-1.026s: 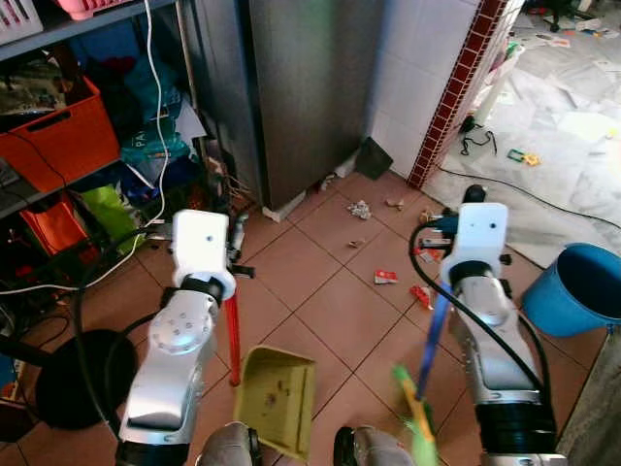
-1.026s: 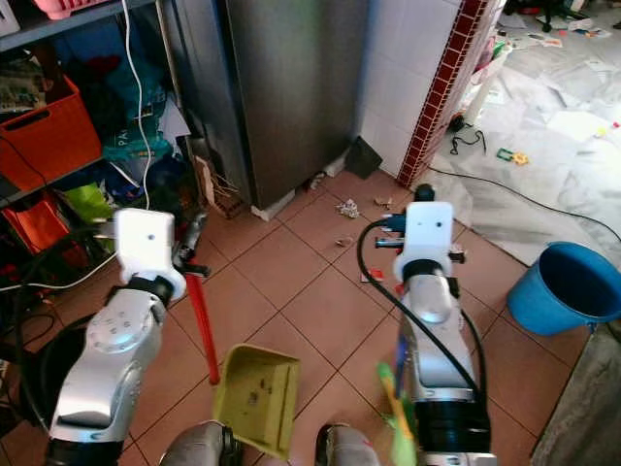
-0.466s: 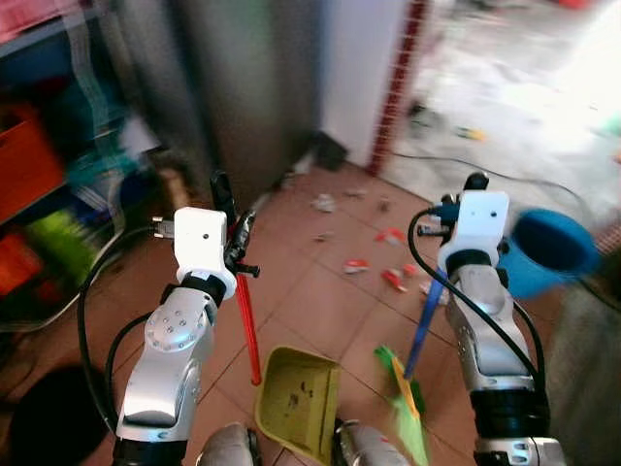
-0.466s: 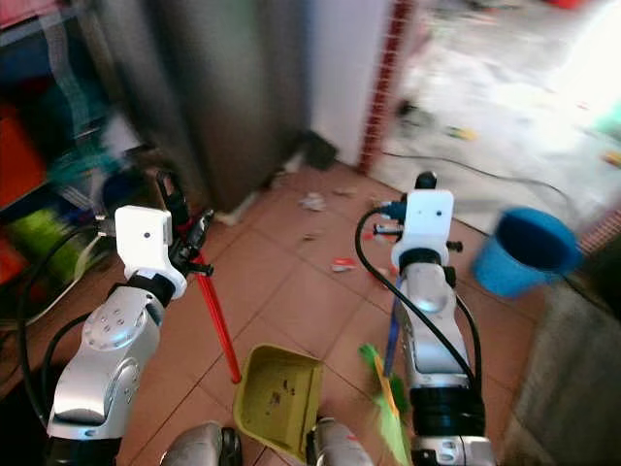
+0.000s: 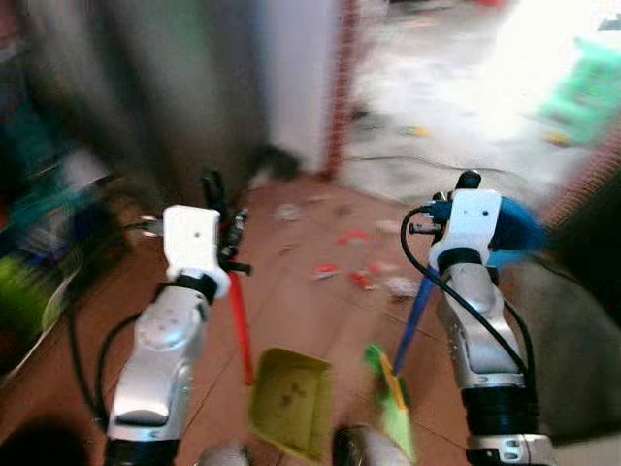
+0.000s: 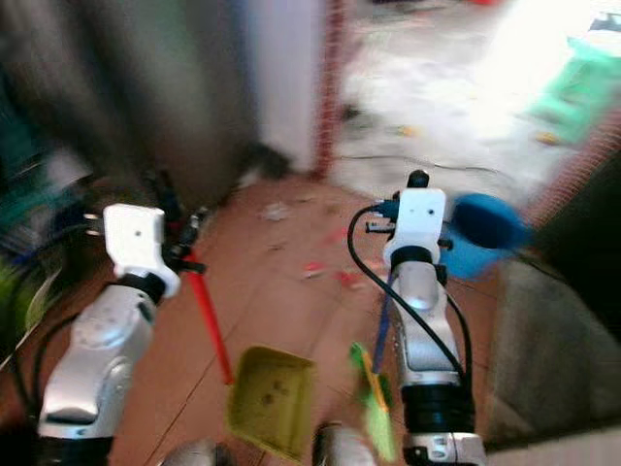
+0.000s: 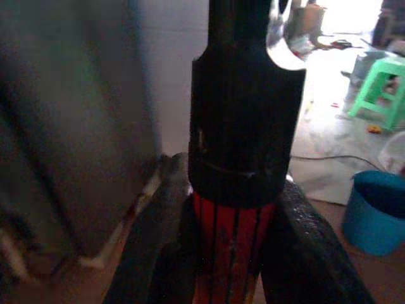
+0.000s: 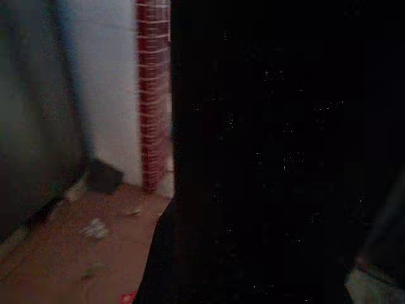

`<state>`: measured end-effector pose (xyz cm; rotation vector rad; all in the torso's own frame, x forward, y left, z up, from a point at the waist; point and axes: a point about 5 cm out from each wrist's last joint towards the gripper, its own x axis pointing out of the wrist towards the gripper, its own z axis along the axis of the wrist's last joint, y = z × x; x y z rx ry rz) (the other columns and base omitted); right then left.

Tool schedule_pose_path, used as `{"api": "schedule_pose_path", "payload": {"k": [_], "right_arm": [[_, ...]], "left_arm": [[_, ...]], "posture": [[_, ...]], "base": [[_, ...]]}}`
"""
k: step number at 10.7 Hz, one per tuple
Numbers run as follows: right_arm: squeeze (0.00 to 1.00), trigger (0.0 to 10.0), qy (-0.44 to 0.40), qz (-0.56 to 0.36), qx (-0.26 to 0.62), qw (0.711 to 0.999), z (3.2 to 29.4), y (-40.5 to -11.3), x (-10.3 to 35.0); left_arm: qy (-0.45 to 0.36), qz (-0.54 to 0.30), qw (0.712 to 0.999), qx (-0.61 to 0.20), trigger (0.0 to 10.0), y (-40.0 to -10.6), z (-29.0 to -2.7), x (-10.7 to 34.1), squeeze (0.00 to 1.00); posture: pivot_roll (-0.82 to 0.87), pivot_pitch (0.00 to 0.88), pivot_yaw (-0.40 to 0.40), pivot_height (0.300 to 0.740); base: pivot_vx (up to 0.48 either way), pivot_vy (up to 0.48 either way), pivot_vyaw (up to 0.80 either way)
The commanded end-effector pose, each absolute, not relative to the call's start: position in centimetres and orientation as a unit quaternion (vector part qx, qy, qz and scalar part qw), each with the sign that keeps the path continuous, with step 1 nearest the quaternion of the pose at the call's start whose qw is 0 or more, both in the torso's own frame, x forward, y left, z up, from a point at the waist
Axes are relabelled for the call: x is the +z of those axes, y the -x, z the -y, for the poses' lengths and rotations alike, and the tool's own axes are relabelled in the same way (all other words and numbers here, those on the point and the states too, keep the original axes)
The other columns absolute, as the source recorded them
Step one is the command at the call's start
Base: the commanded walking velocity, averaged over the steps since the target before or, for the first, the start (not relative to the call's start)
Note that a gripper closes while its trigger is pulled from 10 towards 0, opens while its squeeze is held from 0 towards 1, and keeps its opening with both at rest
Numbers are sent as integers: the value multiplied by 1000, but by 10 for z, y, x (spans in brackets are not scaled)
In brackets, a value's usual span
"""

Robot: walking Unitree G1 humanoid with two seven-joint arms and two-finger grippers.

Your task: Sweep floor

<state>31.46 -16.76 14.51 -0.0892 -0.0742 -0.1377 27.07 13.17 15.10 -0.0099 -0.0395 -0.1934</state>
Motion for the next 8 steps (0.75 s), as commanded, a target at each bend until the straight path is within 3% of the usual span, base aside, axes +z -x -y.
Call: {"api": "schedule_pose_path", "payload": {"k": [1,8], "right_arm": [[0,10000,57,31,-87,994,176,-314,143],[0,10000,84,49,-101,990,178,-315,148]], "left_arm": [[15,61,991,-115,10000,-272,-124,168,0],[16,66,990,-127,10000,-271,-122,169,0]], "posture": [[4,90,12,740],[6,87,16,740]], "base": [[394,0,0],[452,0,0]]}}
